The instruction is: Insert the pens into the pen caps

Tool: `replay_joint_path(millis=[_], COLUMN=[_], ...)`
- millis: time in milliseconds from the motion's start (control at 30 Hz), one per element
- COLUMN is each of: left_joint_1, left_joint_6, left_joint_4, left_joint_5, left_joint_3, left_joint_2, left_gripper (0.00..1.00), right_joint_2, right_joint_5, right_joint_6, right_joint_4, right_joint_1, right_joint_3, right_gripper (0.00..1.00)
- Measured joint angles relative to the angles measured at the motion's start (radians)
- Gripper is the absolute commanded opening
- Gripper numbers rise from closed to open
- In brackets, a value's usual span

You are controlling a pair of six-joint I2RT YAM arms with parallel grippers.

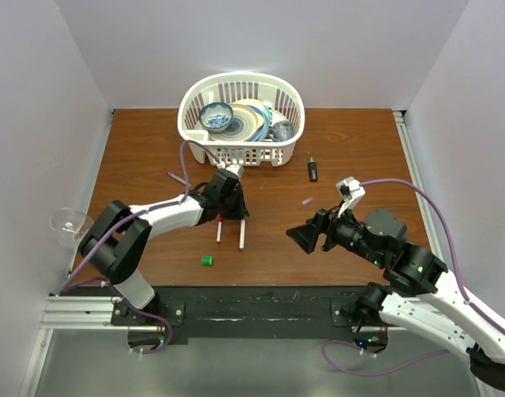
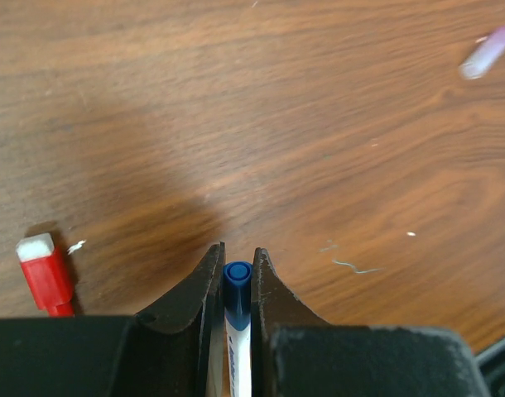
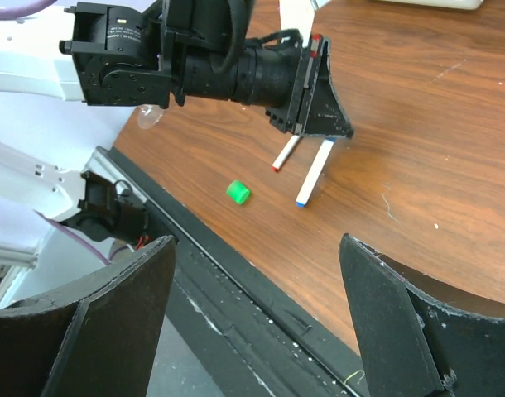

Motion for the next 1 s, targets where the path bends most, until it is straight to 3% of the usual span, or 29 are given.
replay_joint_path(millis=[367,567,800,1000], left_joint_1=[-0.021,-0.021,-0.021,-0.022], left_joint_6=[-0.003,-0.008,-0.009,-0.005], left_joint_4=[-0.116,-0.146,-0.174,-0.195], left_joint_5=[-0.099,-0.118,-0.136,-0.137], left_joint_3=[0.060,0.092,0.125,0.136], left_joint_2=[0.064,0.094,0.098,0.076], left_gripper=[0.26,0.32,0.33,0.43], right_joint_2=[0.010,0.010,0.020,0.040], right_joint_5=[0.008,0.013,0.034,0.077], right_joint_6=[0.001,0.005,0.005,0.011], right_joint_4=[0.000,-0.004,-0.008,-0.022], right_joint_1=[0.000,0.000,0.000,0.000], right_joint_3=[-0.002,-0.002,0.001,0.001], right_gripper=[0.84,0.84,0.84,0.83])
